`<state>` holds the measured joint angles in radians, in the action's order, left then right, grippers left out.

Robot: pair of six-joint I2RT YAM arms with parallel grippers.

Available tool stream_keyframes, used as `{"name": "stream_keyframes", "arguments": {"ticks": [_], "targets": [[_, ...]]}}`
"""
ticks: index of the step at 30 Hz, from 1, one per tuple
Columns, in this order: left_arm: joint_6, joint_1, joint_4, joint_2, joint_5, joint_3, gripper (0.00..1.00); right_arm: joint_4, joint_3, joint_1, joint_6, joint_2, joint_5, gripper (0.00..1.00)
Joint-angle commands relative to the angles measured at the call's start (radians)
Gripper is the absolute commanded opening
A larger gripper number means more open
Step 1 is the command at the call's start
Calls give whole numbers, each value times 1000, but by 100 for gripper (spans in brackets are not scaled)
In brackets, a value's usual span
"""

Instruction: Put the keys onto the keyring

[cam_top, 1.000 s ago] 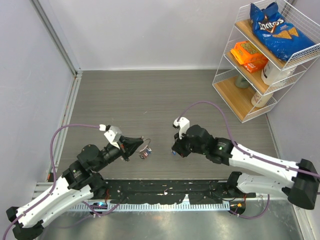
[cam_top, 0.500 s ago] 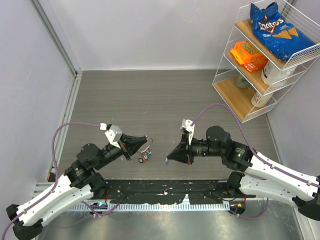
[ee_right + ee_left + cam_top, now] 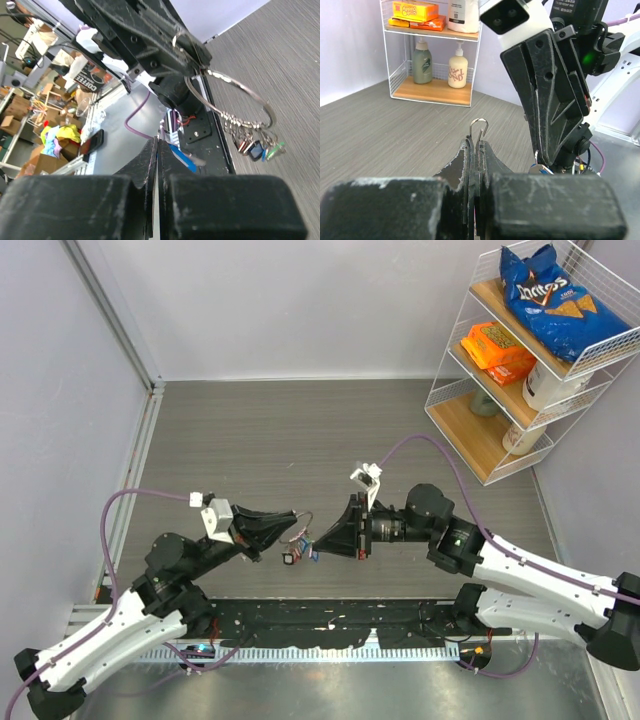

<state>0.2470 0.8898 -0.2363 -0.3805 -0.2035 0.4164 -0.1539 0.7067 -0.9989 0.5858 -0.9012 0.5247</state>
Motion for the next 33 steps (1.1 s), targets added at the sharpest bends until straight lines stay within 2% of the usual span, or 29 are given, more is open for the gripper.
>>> {"name": "stream_keyframes", "arguments": {"ticks": [1,20,33], "targets": [[-49,0,-136,26,-30,-16,0,-200,42,-3,158,-30,12,6],[-89,0,-291,109,-102,-102,0,-510,4,5,434,-153,-8,6],[-84,0,-333,121,-102,-113,0,-526,-9,5,444,-157,15,6]]}}
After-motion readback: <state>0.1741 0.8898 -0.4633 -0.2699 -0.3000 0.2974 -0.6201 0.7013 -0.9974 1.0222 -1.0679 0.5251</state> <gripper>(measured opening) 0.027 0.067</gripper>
